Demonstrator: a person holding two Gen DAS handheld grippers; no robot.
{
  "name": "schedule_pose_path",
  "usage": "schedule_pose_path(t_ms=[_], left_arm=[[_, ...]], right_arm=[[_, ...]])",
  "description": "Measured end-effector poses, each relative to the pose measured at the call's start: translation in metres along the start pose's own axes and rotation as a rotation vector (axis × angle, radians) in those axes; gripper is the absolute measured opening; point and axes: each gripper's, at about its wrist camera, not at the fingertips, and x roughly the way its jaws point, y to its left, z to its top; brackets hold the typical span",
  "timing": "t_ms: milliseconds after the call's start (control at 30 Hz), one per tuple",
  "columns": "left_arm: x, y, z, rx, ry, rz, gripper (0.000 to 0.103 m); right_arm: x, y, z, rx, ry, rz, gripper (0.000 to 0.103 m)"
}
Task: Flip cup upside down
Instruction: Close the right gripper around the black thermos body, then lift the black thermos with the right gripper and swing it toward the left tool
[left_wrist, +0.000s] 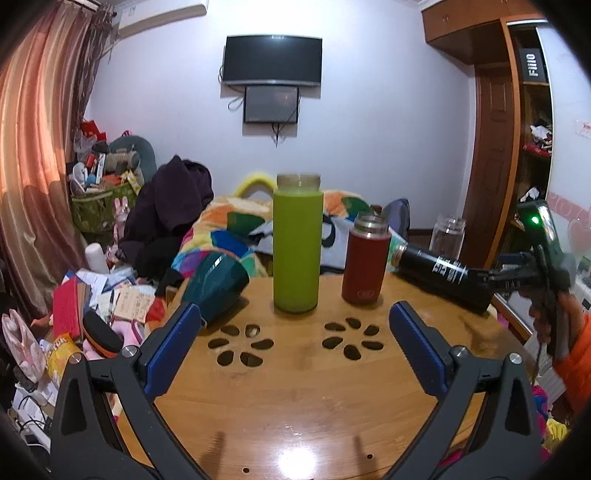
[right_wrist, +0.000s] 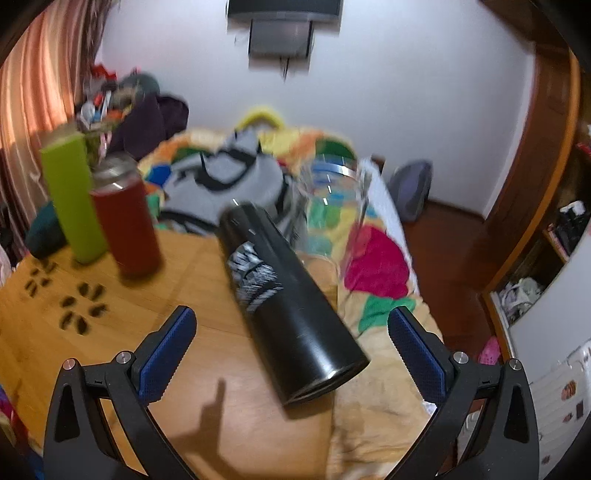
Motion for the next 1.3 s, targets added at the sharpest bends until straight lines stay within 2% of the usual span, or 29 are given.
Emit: schedule_pose_path(t_ms=[133,200,233,300,367,467,667,767,1033,1300], left_arm=[[0.015,0.000,-0.007,-0.006,0.049,-0.010,0.103],[0.021,0.000,-0.010,-0.008,0.070,-0.014,0.103],[0.022,-0.001,-0.011,-0.008,0.076,-0.015,0.103],[0.025,-0.001,-0.013,-0.008,0.086,-0.018,0.103],[0.025,-0.001,-0.012,-0.009,0.093,-0.020,0.103],[0.024,-0.001,-0.012,-0.013,0.095,-0.024,0.103],[0.018,-0.001,-0.012,-0.012,0.092,-0.034,0.103],[0.015,-0.001,-0.013,-0.012,0.088,-0.037,0.103],[0.007,-0.008,-0.022,-0.005,0.104,-0.062,0.103],[-0.004,-0.016,-0.035,0.026,0.128,-0.069,0.103]], right_arm=[[0.028,-0.020,0.001,0.002,0.103,0.095,0.101],[0.034,-0.017,-0.001,-0.007,0.129,0.125,0.096],[0.036,-0.014,-0.004,-0.014,0.142,0.140,0.090],[0.040,-0.008,-0.006,-0.025,0.155,0.148,0.084],[0.039,-0.003,-0.008,-0.041,0.155,0.128,0.071],[0.035,-0.001,-0.010,-0.031,0.146,0.151,0.063],[0.017,0.024,-0.019,-0.087,0.125,0.109,0.061],[0.002,0.035,-0.030,-0.088,0.116,0.118,0.061],[-0.049,0.061,-0.073,-0.038,0.074,0.177,0.061],[-0.081,0.106,-0.093,-0.083,0.014,0.254,0.061]])
